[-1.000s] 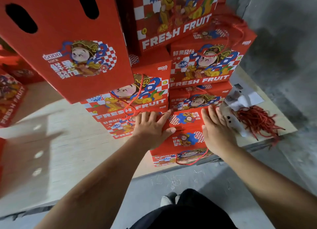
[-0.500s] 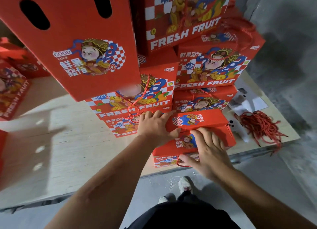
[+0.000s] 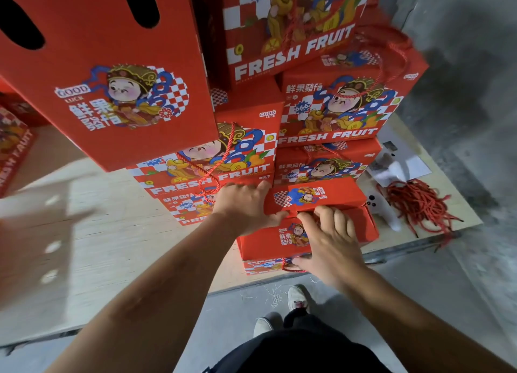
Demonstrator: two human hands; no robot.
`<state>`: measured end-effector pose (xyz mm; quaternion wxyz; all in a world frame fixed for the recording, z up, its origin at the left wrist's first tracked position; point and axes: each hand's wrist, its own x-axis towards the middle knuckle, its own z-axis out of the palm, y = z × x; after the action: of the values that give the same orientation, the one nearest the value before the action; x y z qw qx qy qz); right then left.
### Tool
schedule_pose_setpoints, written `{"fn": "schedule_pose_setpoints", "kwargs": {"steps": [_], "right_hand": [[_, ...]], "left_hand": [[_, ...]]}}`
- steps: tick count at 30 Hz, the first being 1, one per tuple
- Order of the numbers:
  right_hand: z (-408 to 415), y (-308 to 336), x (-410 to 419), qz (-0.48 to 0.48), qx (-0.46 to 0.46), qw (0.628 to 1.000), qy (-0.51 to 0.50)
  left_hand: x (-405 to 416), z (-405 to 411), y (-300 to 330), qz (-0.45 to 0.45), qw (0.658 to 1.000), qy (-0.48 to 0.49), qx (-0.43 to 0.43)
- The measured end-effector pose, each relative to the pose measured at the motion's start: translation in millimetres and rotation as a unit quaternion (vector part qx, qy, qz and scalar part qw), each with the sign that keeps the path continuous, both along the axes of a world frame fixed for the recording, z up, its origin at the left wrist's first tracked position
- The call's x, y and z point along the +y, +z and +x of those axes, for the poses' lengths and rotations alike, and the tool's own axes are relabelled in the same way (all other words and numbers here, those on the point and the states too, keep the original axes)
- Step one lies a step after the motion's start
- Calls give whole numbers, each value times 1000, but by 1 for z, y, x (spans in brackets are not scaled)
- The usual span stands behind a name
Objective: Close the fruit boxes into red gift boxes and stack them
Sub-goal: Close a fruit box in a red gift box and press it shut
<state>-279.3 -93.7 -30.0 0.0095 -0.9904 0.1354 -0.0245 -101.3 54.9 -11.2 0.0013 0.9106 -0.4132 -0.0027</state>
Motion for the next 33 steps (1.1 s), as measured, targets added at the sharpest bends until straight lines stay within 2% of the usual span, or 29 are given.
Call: {"fn": "schedule_pose_setpoints", "kwargs": {"steps": [4,6,11,16,23,28,33], "right_hand": [[0,0,2,-13,-17,1000,-2],[2,3,4,-23,-19,1000,-10],[7,7,-1,-57,3,998,18],[6,3,-4,-34,2,999,33],[3,7,-8,5,-19,998,52],[-5,15,-10,82,-60,994,28],[-21,14,-12,18,-77,997,24]], "left_hand": [[1,-3,-3,-23,999,24,-2],[0,1,0,-4,1000,21,-3],[4,9,-2,8,983,61,176],[7,-1,-15,-12,988,71,140],[6,4,-8,3,977,79,199],[1,11,-2,29,957,100,272],[-2,20,3,62,939,89,326]]}}
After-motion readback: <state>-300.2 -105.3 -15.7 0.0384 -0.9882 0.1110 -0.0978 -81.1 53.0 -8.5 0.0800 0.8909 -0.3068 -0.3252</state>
